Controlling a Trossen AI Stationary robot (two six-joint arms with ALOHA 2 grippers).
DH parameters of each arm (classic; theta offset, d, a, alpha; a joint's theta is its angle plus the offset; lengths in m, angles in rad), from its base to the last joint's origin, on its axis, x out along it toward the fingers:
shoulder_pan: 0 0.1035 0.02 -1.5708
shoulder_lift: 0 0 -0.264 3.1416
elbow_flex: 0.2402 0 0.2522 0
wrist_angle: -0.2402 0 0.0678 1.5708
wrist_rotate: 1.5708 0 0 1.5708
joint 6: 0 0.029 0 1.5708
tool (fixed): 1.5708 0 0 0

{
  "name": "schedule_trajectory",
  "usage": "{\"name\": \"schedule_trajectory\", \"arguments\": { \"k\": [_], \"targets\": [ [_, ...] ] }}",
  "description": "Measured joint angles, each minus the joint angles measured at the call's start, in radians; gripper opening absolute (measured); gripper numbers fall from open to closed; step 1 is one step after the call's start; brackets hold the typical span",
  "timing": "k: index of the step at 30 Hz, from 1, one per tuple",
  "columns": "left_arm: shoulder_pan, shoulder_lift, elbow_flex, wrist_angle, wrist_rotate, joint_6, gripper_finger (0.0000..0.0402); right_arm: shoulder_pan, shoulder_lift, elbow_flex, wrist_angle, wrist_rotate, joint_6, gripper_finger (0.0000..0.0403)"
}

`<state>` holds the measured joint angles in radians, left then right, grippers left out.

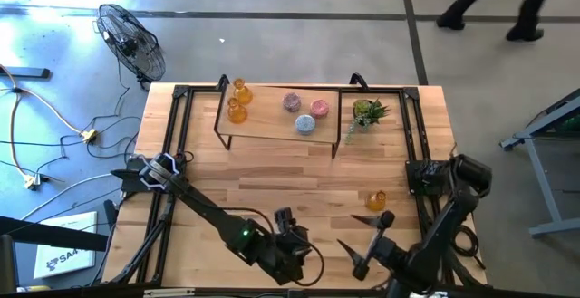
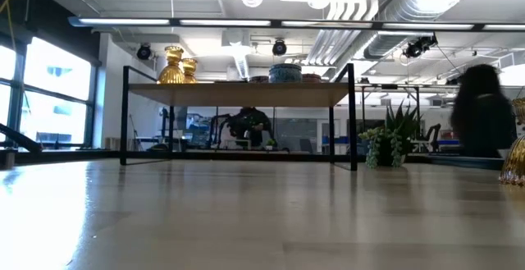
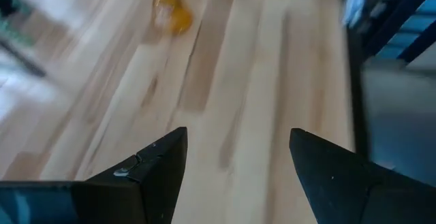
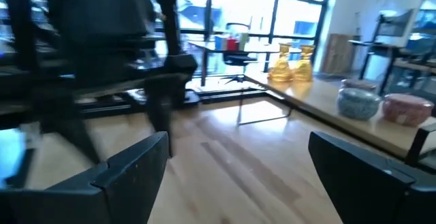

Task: Pick & Place candle stick holders
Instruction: Put the yellow glass candle holder on the shelf

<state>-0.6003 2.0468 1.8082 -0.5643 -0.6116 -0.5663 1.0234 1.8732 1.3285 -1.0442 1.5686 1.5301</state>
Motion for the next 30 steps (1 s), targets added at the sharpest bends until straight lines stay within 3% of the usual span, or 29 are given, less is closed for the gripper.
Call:
{"name": "schedule_trajectory", "arguments": {
  "k": [4, 8, 18, 25, 30],
  "targets": [
    [0.014, -0.001, 0.027, 0.133, -0.005, 0.039, 0.0252, -0.033, 0.000, 0.000, 0.002, 0.001, -0.006, 0.0349],
    [0.025, -0.001, 0.027, 0.228, 0.058, 0.039, 0.0252, -0.045, 0.000, 0.000, 0.006, 0.001, -0.012, 0.0349],
    [0.039, -0.001, 0.027, 0.268, 0.124, 0.038, 0.0252, -0.044, -0.001, 0.000, 0.016, 0.003, -0.066, 0.0350],
    [0.037, -0.001, 0.027, 0.272, 0.134, 0.038, 0.0252, -0.028, -0.001, 0.000, 0.007, 0.003, -0.083, 0.0393],
    [0.038, -0.001, 0.027, 0.270, 0.133, 0.037, 0.0252, -0.013, -0.001, 0.000, -0.016, 0.003, -0.084, 0.0398]
  ]
}}
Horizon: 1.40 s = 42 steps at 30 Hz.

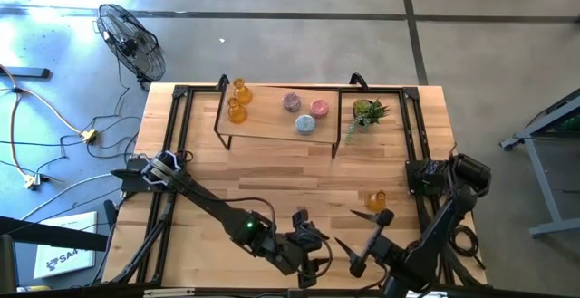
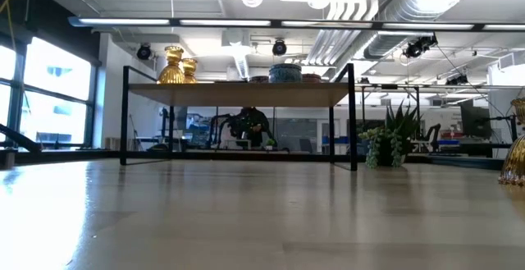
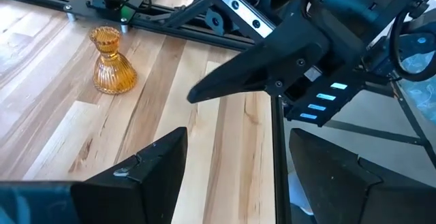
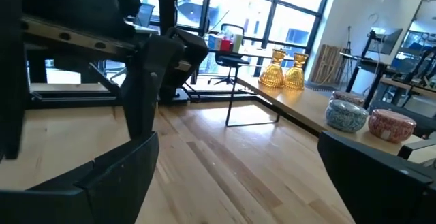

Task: Pick & Place candle stick holders
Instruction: Put the yellow glass candle holder on the shelf

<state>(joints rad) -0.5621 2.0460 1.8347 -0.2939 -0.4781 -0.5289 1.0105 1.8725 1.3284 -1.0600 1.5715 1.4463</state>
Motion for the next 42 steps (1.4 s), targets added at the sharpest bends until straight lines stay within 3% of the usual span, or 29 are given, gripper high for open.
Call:
{"name": "schedule_trajectory", "arguments": {
  "k": [12, 17, 24, 29, 36, 42],
  "targets": [
    [-0.001, 0.000, 0.000, 0.001, 0.000, -0.001, 0.0252, 0.012, 0.000, -0.001, -0.031, -0.015, -0.001, 0.0400],
    [0.000, 0.000, 0.000, 0.001, 0.000, -0.001, 0.0252, 0.029, 0.000, -0.002, -0.175, -0.156, 0.190, 0.0399],
    [-0.001, 0.000, 0.000, 0.001, 0.000, -0.001, 0.0252, 0.112, 0.000, -0.002, -0.450, -0.333, 0.607, 0.0399],
    [0.000, 0.001, 0.000, 0.001, 0.000, -0.001, 0.0252, 0.167, -0.007, -0.028, -0.509, -0.622, 0.798, 0.0399],
    [-0.001, 0.001, 0.000, 0.001, -0.001, 0.000, 0.0252, 0.181, -0.065, -0.166, -0.511, -0.756, 0.935, 0.0399],
    [-0.001, 0.001, 0.000, 0.001, -0.001, 0.000, 0.0252, 0.181, -0.097, -0.198, -0.510, -0.714, 0.917, 0.0399]
  ]
}}
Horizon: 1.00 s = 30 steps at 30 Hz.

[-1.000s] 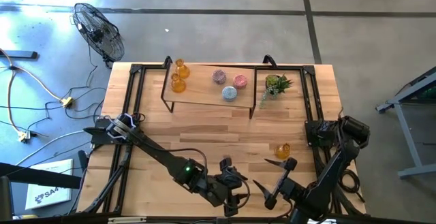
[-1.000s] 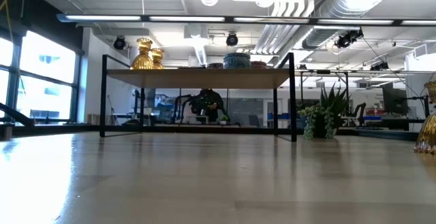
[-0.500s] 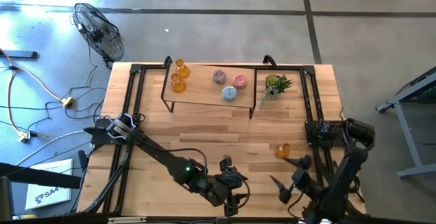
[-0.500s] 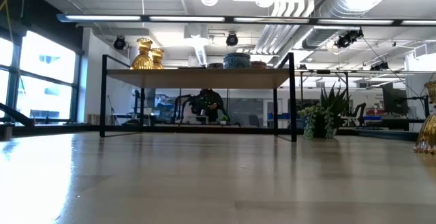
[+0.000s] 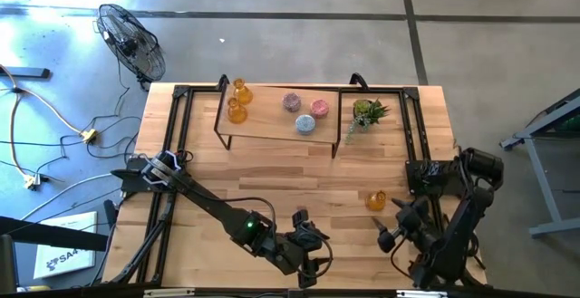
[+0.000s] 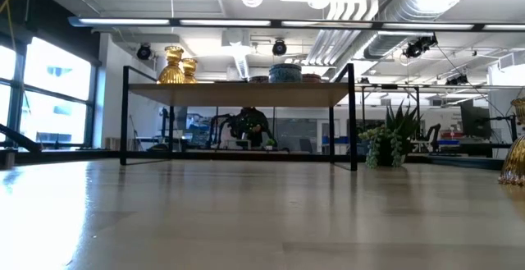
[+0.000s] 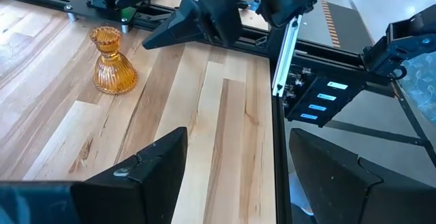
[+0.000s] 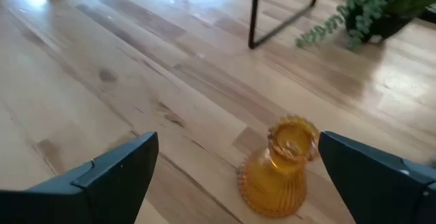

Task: Pick & Place candle stick holders
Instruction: Put the yellow glass candle holder on the shelf

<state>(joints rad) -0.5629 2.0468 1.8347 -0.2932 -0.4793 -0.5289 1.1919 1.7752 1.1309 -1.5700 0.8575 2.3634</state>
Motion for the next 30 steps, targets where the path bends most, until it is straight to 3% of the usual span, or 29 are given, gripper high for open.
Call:
{"name": "schedule_trajectory", "arguments": {
  "k": [6, 15, 22, 27, 30],
  "targets": [
    [0.000, 0.000, 0.000, 0.000, 0.000, 0.000, 0.0252, 0.021, 0.001, 0.000, 0.001, 0.007, -0.009, 0.0399],
    [0.000, 0.000, 0.000, 0.000, 0.000, 0.000, 0.0252, 0.030, 0.004, 0.000, 0.145, 0.033, -0.172, 0.0399],
    [0.000, 0.000, 0.000, 0.000, 0.000, 0.000, 0.0252, -0.005, 0.004, -0.001, 0.169, -0.112, -0.238, 0.0398],
    [0.000, 0.000, 0.000, 0.000, 0.000, 0.000, 0.0252, 0.000, 0.004, -0.001, 0.140, -0.085, -0.240, 0.0398],
    [0.000, 0.000, 0.000, 0.000, 0.000, 0.000, 0.0252, 0.000, 0.004, -0.001, 0.076, -0.109, -0.160, 0.0398]
  ]
}}
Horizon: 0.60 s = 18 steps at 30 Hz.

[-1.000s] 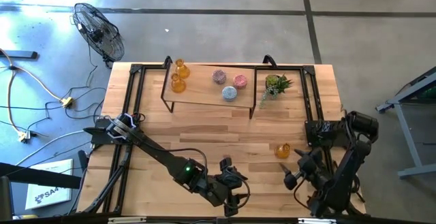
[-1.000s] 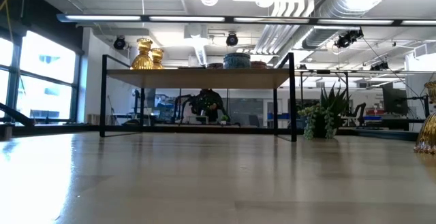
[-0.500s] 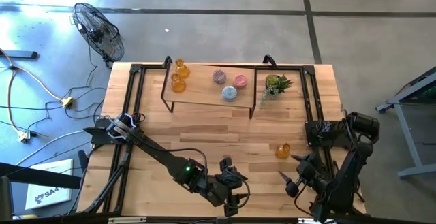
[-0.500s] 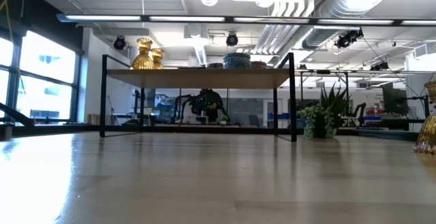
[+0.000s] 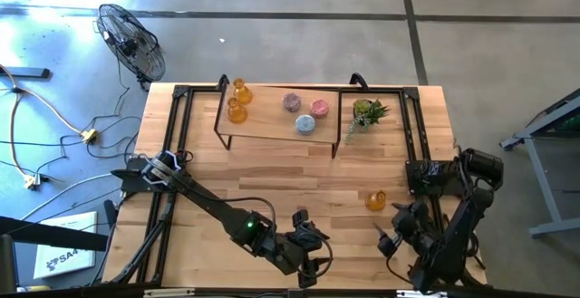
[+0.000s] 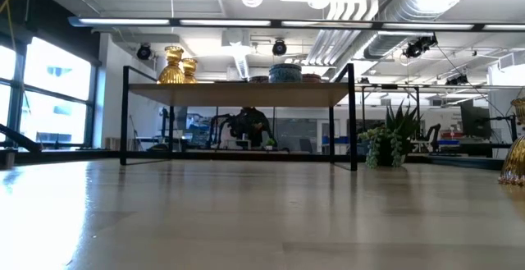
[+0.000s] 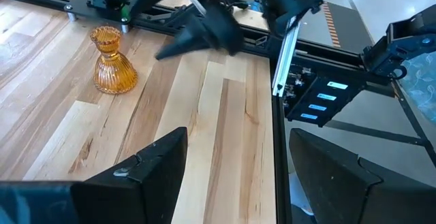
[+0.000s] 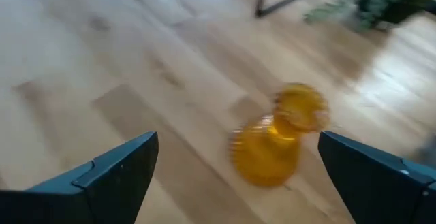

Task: Pick & Place candle stick holders
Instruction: Put the yellow glass candle holder on the shelf

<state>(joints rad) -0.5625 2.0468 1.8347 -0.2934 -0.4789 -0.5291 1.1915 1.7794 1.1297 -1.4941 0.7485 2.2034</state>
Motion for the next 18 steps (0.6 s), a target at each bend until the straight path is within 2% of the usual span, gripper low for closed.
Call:
{"name": "schedule_trajectory", "arguments": {
  "k": [3, 6, 13, 18],
  "targets": [
    [0.000, 0.000, 0.000, 0.000, 0.000, 0.000, 0.0252, 0.000, 0.000, 0.000, -0.076, -0.079, 0.120, 0.0398],
    [0.000, 0.000, 0.000, 0.000, 0.000, 0.000, 0.0252, -0.009, 0.000, 0.000, -0.072, -0.134, 0.158, 0.0398],
    [0.000, 0.000, 0.000, 0.000, 0.000, 0.000, 0.0252, -0.077, 0.001, 0.000, -0.067, -0.108, 0.155, 0.0382],
    [0.000, 0.000, 0.000, 0.000, 0.000, 0.000, 0.0252, -0.122, 0.000, 0.000, -0.072, -0.130, 0.129, 0.0369]
  ]
}}
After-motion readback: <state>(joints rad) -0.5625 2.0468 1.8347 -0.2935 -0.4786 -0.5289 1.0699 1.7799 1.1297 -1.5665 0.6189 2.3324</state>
